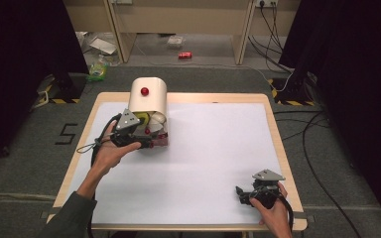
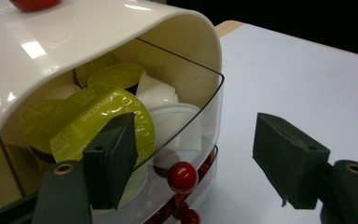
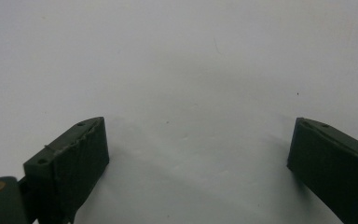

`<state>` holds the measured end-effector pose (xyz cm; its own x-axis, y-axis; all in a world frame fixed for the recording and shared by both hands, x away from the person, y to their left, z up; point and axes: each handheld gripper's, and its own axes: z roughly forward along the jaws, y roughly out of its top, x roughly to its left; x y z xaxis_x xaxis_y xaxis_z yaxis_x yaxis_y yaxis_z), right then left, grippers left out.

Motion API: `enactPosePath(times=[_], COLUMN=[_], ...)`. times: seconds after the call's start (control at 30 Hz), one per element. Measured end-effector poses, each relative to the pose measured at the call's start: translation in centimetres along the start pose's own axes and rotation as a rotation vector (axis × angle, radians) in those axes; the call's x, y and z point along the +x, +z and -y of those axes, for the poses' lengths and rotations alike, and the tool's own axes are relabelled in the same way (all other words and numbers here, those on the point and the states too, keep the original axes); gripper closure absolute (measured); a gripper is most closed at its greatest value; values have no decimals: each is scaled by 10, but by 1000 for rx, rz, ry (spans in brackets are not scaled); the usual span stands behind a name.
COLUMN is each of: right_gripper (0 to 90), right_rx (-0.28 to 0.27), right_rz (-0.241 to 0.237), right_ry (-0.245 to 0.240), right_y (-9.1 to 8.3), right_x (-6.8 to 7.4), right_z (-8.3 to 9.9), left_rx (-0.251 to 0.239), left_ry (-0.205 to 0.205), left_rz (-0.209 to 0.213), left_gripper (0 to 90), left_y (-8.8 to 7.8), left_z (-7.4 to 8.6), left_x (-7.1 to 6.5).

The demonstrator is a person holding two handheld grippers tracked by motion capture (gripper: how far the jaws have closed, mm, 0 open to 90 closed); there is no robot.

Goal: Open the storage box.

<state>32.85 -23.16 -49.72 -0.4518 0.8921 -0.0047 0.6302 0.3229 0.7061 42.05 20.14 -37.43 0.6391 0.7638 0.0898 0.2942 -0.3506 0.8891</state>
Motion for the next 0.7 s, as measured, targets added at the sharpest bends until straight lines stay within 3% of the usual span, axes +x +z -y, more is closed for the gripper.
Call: enactPosePath(times=[0.4, 0.7], right_gripper=[54, 54], right_rx=[0, 0], right_rz=[0, 0], right_ry=[0, 0], right_y=[0, 0], right_x=[0, 0], right_z=[0, 0], left_rx=[17, 31], left_ry=[-15, -20], left_rz=[-18, -3], left_gripper=[375, 397], left_y=[-3, -8], left_z=[-1, 0], left_x=[1, -2])
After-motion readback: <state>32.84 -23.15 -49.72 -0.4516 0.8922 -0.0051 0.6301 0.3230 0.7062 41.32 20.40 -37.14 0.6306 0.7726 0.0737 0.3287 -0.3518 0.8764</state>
